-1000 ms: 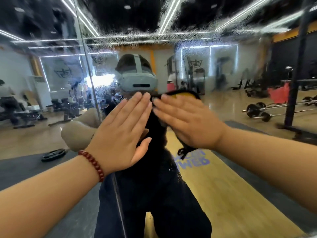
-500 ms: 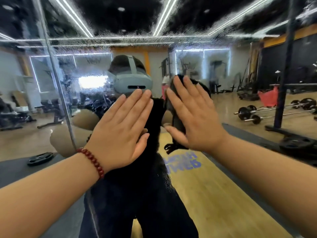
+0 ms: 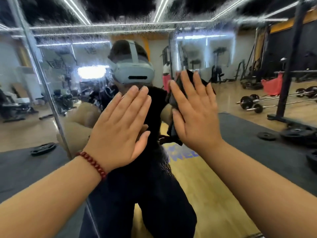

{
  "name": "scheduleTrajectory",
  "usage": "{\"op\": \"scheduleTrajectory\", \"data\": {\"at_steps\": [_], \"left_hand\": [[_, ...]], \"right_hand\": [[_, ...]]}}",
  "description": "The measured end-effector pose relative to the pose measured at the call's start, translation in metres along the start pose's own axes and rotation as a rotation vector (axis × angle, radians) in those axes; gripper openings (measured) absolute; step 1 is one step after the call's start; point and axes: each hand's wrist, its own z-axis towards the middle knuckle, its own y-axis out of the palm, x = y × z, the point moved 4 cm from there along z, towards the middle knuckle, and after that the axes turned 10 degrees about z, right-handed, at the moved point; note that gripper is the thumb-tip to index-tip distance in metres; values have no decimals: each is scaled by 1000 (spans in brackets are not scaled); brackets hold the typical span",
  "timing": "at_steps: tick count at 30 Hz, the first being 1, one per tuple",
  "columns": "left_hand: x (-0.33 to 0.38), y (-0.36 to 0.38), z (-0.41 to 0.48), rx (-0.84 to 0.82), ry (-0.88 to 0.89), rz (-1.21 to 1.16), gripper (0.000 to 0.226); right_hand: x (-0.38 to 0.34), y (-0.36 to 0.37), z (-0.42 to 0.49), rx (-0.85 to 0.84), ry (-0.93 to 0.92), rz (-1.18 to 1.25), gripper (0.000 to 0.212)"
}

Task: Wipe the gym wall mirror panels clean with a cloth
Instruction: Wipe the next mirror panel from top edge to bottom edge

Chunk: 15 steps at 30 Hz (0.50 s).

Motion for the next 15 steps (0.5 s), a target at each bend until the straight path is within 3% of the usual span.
{"op": "scheduleTrajectory", "data": {"at_steps": [6,11,15], "left_hand": [[21,-3,-31,-72,-335,-125,70],[36,0,-40,-124,-382,-141,72],[36,0,-40,-142,-413,-162,73]], "right_hand": [[-15,22,-78,-17,172,-23,60],[-29,34,-110,-47,277,-25,62],[-28,26,-77,-6,316,20,66]]}}
